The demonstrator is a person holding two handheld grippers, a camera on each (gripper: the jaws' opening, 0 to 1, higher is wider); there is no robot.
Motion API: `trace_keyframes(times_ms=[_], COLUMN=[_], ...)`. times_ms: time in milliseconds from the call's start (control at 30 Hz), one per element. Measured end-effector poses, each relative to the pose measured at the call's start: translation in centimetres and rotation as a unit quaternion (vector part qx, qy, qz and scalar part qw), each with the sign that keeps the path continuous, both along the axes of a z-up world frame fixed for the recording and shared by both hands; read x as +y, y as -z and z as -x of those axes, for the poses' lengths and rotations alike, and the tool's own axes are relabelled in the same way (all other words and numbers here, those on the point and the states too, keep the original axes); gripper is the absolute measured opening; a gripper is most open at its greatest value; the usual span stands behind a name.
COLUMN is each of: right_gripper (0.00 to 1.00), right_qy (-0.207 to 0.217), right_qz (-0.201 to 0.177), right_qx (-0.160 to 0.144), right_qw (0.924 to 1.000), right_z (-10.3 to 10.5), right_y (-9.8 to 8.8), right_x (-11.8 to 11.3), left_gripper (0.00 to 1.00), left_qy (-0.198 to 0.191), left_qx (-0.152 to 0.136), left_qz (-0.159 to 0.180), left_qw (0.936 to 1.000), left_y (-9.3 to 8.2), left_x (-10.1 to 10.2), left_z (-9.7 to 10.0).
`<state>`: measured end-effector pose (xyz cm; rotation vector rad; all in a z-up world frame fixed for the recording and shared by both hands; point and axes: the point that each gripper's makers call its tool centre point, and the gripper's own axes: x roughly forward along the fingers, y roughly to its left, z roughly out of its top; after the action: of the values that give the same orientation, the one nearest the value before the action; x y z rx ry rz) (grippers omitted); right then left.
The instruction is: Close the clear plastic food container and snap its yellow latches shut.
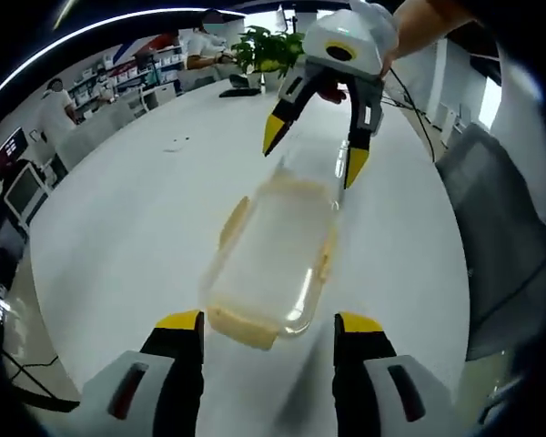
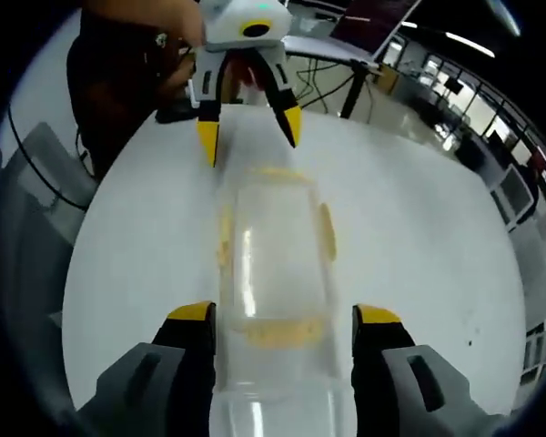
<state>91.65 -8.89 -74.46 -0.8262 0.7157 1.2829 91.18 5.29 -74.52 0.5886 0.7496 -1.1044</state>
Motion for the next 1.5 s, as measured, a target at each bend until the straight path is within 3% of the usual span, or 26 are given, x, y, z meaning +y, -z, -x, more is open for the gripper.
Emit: trace_keyframes(times_ms=[400,933,1267,1500], right_gripper=[0.56,0.56,0.55,0.54], right_qy=[-0.023,-0.028,-0.049,-0.038], right_qz=[0.034,0.058,0.092,0.102], right_qx=[0.037,0.044,0.049,0.049], right_qw=[0.9985,0.997,0.9934,0.9929], right_z=[0.5,-0.2,0.0,-0.5], right_y=[1.5,3.0,3.9,4.2], right_x=[-0.6,-0.4,-0.9,-1.1], left_gripper=[0.53,0.53,0.51,0.51], left_qy=[0.037,0.09,0.11,0.117], left_qx=[0.024,0.061,0.062,0.065], left_qz=[-0.006,-0.022,-0.044,-0.051], left_qw=[0.999,0.9939,0.991,0.9898], left_y=[0.1,1.9,2.5,2.9], left_x=[-0.3,0.1,0.1,0.0], left_z=[-1.1,-0.9,-0.7,-0.4])
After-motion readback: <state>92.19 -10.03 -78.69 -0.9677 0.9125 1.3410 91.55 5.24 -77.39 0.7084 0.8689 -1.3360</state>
